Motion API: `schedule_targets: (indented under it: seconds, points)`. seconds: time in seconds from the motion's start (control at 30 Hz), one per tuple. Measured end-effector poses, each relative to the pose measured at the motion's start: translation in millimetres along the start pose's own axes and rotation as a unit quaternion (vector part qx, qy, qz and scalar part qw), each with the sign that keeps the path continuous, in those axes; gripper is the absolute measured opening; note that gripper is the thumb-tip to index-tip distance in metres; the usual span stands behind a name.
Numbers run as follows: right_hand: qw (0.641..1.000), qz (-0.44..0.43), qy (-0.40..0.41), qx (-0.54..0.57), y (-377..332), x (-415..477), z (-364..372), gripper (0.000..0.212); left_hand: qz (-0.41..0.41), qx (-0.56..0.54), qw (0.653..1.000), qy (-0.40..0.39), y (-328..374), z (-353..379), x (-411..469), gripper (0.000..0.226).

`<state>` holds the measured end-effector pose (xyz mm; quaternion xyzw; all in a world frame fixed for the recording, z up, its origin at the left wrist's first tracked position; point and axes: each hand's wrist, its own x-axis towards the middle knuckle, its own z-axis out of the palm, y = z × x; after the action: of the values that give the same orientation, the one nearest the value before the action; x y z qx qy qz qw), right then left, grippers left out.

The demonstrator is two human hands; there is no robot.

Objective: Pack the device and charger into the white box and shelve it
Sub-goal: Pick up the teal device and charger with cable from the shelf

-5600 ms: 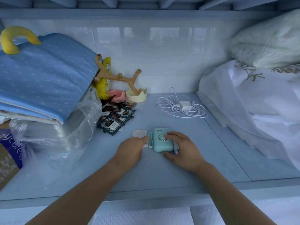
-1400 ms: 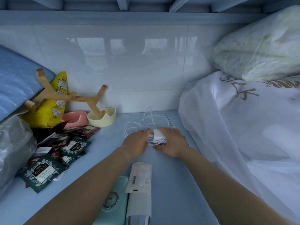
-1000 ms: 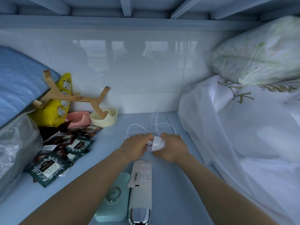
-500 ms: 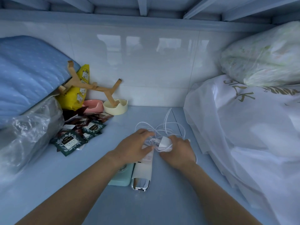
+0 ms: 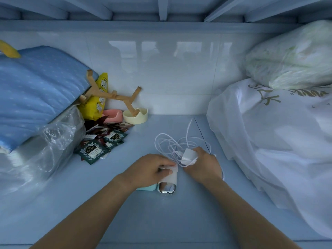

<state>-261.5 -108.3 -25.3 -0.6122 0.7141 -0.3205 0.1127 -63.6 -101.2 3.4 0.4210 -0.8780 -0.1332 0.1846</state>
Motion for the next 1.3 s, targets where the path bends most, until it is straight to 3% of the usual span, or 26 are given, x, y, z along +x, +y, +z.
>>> schedule_targets:
  seconds: [0.1,0.23,0.37,0.7,0.87,1.1,1.3]
  points:
    - [1.0,0.017,0.008,0.001,-9,-8,-2,0.066,0.031,0.01,0.999,0.041,-2,-9,-6,0.032]
    - [0.999,0.029,0.043,0.001,-27,-18,-6,0.063,0.044,0.005,0.996,0.071,-9,-21,-19,0.041]
    - [0.998,0.032,0.06,-0.006,-44,-30,-9,0.059,0.039,-0.001,0.997,0.064,-20,-23,-33,0.04]
    - [0.998,0.049,0.013,-0.029,-61,-62,2,0.055,0.041,0.024,0.999,0.009,-28,-10,-53,0.039]
    - [0.992,0.069,-0.03,-0.098,-64,-64,4,0.068,0.042,0.04,0.998,-0.003,-28,-9,-53,0.051]
    - [0.981,0.036,-0.15,-0.114,-62,-64,-5,0.116,0.042,0.045,0.998,-0.029,-30,-10,-49,0.067]
    - [0.988,0.032,-0.108,-0.102,-61,-61,3,0.102,0.039,0.075,0.995,-0.046,-27,-11,-45,0.057]
